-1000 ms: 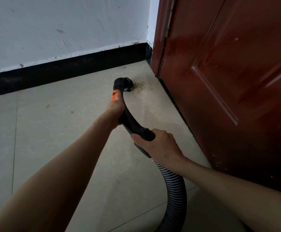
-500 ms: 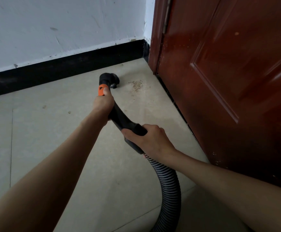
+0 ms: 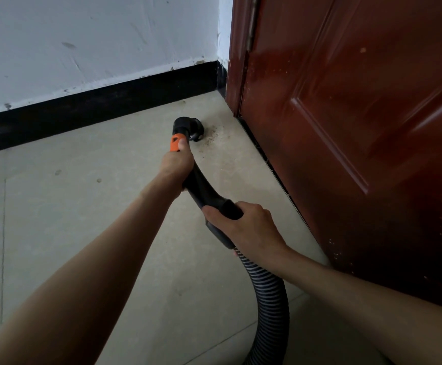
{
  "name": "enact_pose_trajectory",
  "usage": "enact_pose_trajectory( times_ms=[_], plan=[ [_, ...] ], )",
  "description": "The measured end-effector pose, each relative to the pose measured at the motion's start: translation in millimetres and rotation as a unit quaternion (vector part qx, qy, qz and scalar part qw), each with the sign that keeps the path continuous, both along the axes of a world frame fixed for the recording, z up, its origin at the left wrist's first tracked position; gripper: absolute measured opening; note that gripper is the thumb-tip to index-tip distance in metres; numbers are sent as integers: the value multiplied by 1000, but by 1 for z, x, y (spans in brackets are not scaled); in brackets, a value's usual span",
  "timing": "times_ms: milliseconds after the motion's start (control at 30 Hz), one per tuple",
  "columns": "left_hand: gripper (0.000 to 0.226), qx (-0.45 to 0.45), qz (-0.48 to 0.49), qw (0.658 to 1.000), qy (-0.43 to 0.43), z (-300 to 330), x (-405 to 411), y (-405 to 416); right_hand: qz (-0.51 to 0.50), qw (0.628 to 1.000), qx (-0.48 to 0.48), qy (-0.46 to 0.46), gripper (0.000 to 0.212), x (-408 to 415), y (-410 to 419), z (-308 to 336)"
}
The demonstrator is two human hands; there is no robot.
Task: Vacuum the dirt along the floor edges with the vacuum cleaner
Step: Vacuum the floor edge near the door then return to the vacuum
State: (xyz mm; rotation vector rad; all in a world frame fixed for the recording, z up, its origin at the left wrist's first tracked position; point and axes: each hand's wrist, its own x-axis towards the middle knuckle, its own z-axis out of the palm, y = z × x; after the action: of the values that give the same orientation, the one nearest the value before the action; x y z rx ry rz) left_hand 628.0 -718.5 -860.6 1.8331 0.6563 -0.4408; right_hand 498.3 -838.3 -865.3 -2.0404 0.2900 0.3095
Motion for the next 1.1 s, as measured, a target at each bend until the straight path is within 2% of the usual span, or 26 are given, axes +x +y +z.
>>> enact_pose_trajectory(
  times_ms=[633, 1100],
  plan=[
    [51, 6, -46, 999, -14, -5, 11, -27, -58, 998, -8, -14, 51, 3, -14, -8],
    [48, -24, -105, 994, -26, -11, 14, -61, -106, 994, -25, -15, 53, -5, -34, -18]
  ],
)
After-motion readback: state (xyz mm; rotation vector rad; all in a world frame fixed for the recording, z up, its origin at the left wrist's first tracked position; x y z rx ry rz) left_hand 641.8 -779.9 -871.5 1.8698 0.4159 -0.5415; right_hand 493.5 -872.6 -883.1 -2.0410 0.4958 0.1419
